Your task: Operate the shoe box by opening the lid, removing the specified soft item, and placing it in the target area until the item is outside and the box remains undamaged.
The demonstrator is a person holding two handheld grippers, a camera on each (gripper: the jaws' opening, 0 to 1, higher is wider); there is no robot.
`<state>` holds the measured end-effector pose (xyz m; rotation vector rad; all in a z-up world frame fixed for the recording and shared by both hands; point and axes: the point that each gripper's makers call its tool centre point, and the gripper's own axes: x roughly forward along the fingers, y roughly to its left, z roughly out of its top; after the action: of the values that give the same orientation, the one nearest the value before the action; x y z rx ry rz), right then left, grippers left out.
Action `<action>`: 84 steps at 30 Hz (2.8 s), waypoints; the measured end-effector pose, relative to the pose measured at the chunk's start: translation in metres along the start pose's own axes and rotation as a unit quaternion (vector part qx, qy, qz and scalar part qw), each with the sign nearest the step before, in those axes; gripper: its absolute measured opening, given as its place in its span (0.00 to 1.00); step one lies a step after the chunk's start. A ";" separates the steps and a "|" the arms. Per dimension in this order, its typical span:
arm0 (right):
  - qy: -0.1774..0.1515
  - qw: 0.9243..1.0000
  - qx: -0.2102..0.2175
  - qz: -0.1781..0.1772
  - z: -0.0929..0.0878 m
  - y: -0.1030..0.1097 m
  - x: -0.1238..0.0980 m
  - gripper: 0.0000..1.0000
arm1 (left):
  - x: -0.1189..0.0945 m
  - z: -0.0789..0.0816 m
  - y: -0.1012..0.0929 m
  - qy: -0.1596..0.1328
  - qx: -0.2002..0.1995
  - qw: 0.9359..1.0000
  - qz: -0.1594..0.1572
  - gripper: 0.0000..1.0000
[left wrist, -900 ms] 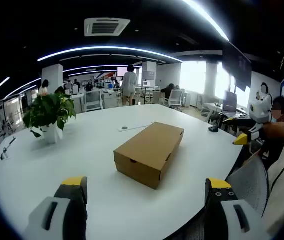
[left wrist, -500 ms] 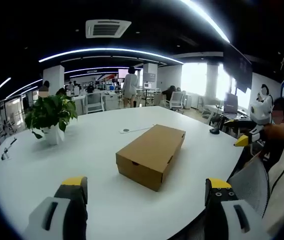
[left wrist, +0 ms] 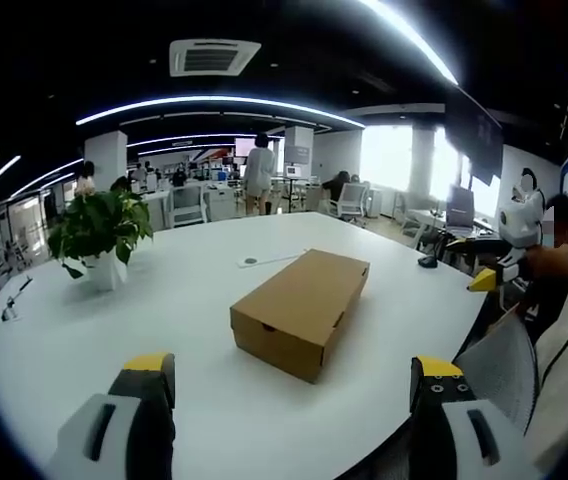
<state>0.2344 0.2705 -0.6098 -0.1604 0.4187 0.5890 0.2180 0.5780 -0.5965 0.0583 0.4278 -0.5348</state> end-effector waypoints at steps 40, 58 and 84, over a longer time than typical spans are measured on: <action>0.007 1.000 -0.017 0.010 0.001 -0.011 0.008 0.96 | 0.007 -0.013 -0.001 0.013 -0.008 1.000 0.012 0.97; 0.026 0.997 -0.052 0.046 -0.001 -0.033 0.042 0.91 | 0.033 -0.024 -0.011 0.034 0.013 0.999 0.020 0.95; 0.085 0.979 -0.145 0.119 -0.018 -0.077 0.111 0.78 | 0.092 -0.044 -0.011 0.052 0.001 0.996 0.070 0.83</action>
<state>0.3557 0.2583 -0.6710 -0.4474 0.5212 0.8748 0.2676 0.5315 -0.6735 0.1168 0.5220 -0.3951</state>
